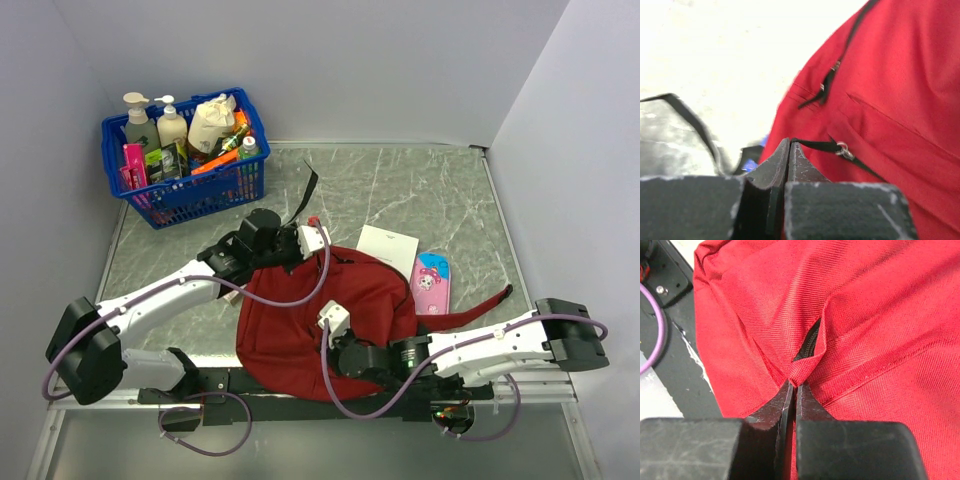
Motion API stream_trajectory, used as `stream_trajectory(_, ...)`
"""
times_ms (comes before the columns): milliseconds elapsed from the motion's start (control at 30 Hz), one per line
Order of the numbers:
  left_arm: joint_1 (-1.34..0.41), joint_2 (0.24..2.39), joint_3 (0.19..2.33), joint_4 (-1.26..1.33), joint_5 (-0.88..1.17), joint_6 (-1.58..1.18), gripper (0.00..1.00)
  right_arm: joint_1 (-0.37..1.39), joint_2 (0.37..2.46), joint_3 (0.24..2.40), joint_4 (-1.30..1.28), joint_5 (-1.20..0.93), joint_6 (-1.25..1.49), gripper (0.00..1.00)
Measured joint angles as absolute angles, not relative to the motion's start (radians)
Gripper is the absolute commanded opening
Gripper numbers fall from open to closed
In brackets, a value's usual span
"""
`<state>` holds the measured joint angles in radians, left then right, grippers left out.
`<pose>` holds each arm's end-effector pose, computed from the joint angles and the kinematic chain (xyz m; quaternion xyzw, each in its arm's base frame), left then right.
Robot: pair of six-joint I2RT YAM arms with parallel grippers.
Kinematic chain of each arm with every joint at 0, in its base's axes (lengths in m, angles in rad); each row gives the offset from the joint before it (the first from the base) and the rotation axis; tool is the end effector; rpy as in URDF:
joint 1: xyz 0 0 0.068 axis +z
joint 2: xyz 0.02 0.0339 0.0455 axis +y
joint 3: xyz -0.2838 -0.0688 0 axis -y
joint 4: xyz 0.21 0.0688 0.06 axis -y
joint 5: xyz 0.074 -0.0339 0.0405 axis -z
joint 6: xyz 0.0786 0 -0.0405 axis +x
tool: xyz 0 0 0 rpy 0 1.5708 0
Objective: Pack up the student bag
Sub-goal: Zip the student bag at the center of the board, then adjust the student bag at the center of the board.
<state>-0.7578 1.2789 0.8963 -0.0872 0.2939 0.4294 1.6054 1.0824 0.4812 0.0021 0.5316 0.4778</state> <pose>0.1940 -0.2149 0.2950 0.5351 0.6560 -0.2077 0.4901 0.0325 0.2123 0.2149 -0.3523 0.7867 0.2717 0.4280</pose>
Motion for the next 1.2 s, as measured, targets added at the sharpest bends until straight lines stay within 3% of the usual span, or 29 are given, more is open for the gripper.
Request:
stream_trajectory(233, -0.773, 1.306, 0.896, -0.01, 0.184, 0.429, 0.04, 1.606, 1.085, 0.482, -0.001, 0.561, 0.474, 0.0)
stream_trajectory(267, -0.773, 1.306, 0.896, -0.012, 0.187, 0.428, 0.07, 1.606, 1.085, 0.483, -0.003, 0.561, 0.474, 0.04)
stream_trajectory(300, -0.773, 1.306, 0.897, -0.012, 0.191, 0.426, 0.14, 1.606, 1.085, 0.485, -0.009, 0.561, 0.473, 0.11)
stream_trajectory(333, -0.773, 1.306, 0.9, -0.015, 0.198, 0.422, 0.23, 1.606, 1.085, 0.489, -0.016, 0.561, 0.472, 0.31)
stream_trajectory(367, -0.772, 1.306, 0.902, -0.02, 0.201, 0.421, 0.35, 1.606, 1.085, 0.495, -0.023, 0.559, 0.468, 0.41)
stream_trajectory(400, -0.769, 1.305, 0.906, -0.019, 0.2, 0.422, 0.61, 1.605, 1.085, 0.504, -0.033, 0.552, 0.468, 0.47)
stream_trajectory(433, -0.765, 1.303, 0.912, -0.017, 0.2, 0.427, 0.7, 1.605, 1.084, 0.513, -0.051, 0.54, 0.466, 0.55)
stream_trajectory(467, -0.757, 1.295, 0.921, -0.017, 0.197, 0.419, 0.83, 1.596, 1.08, 0.53, -0.07, 0.524, 0.457, 0.56)
stream_trajectory(567, -0.743, 1.264, 0.942, -0.017, 0.184, 0.403, 0.9, 1.526, 1.018, 0.562, -0.112, 0.5, 0.446, 0.6)
stream_trajectory(767, -0.703, 1.168, 0.958, -0.078, 0.171, 0.329, 0.91, 1.202, 0.82, 0.687, -0.22, 0.484, 0.439, 0.67)
stream_trajectory(800, -0.691, 1.151, 0.956, -0.091, 0.168, 0.318, 0.91, 1.145, 0.822, 0.722, -0.244, 0.486, 0.44, 0.73)
stream_trajectory(933, -0.65, 1.041, 0.883, -0.139, 0.15, 0.277, 0.93, 0.991, 0.886, 0.848, -0.367, 0.499, 0.443, 0.81)
stream_trajectory(1100, -0.633, 0.982, 0.807, -0.265, 0.123, 0.248, 0.99, 0.816, 0.959, 0.833, -0.473, 0.435, 0.435, 0.85)
stream_trajectory(1200, -0.613, 1.01, 0.783, -0.337, 0.101, 0.229, 0.96, 0.715, 0.956, 0.805, -0.529, 0.383, 0.421, 0.86)
